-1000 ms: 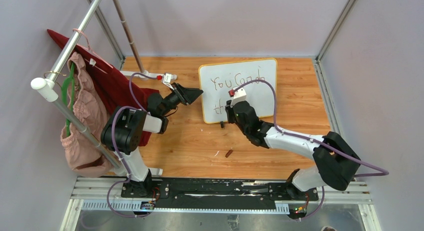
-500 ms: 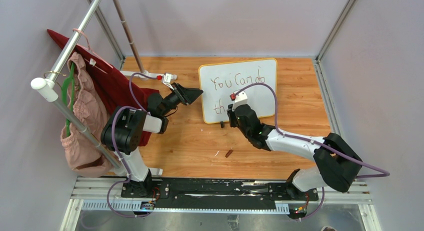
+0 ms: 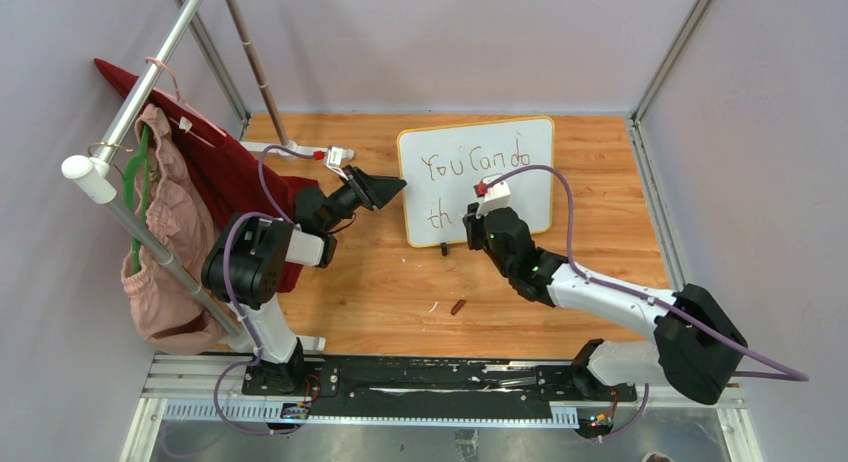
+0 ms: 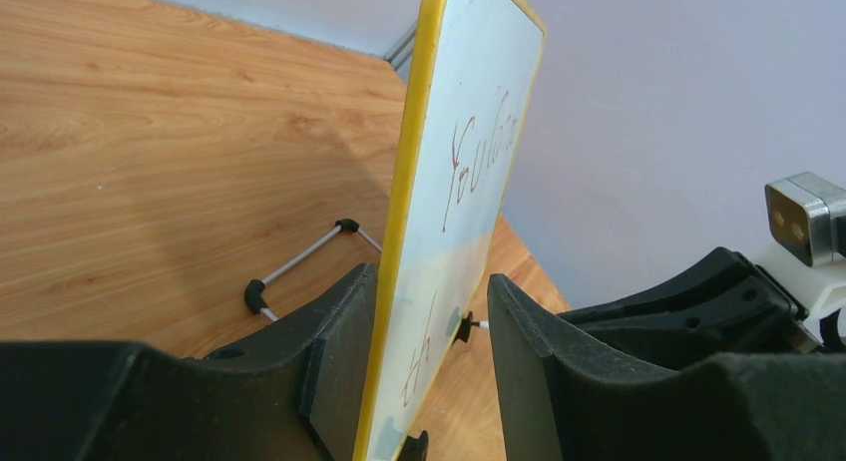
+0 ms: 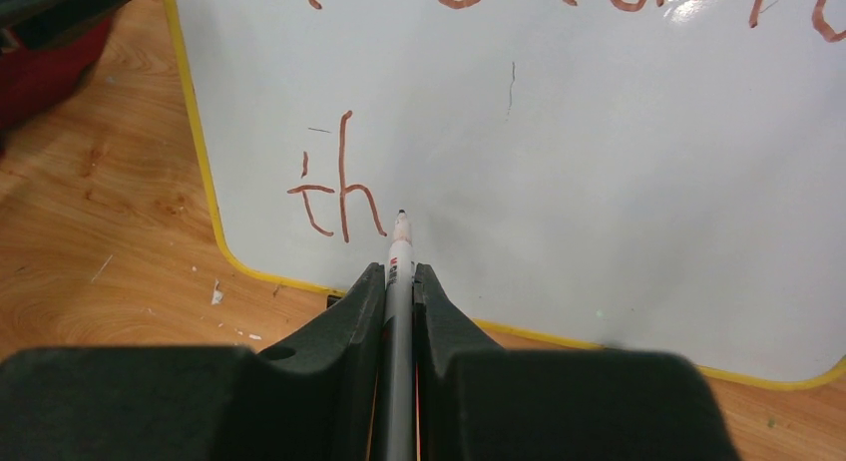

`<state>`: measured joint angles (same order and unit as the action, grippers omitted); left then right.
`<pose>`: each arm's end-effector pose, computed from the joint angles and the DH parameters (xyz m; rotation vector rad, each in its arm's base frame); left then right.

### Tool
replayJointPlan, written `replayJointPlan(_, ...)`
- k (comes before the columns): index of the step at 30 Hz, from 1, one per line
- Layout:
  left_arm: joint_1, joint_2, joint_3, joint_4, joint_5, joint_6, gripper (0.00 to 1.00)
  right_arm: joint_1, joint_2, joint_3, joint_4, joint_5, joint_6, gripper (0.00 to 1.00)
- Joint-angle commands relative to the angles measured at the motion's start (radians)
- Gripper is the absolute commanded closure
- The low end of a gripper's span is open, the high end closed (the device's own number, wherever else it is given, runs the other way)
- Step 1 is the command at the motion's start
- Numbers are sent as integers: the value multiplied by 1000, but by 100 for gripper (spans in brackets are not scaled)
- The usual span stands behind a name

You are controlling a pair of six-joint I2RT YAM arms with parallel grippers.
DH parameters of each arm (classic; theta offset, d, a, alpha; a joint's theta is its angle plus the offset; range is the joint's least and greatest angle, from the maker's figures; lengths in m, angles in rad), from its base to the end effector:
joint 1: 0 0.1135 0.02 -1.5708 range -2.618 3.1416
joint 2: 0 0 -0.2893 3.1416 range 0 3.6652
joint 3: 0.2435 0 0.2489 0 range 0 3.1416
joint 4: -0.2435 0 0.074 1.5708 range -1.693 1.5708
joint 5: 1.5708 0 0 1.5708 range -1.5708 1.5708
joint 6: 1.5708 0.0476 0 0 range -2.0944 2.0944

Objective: Write a sentence on the whiteboard

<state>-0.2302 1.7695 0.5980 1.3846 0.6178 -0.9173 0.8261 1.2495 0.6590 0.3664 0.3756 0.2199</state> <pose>0.3214 -0.1036 0.2217 0.0511 1.5420 -1.3498 0.2013 0.1926 0.2771 -0.2734 1.7771 0.4156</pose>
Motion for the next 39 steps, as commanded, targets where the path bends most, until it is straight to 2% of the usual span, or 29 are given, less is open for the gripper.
replayJointPlan(1,1,19,-18,2,20,-32,50,-30,7,17,18,28,-14,100)
replayJointPlan(10,1,20,-17,0,20,-28,50,-42,56,59,91,1,-11,100)
replayJointPlan(39,2,18,-18,-2,20,-26,50,-75,102,75,70,-10,16,100)
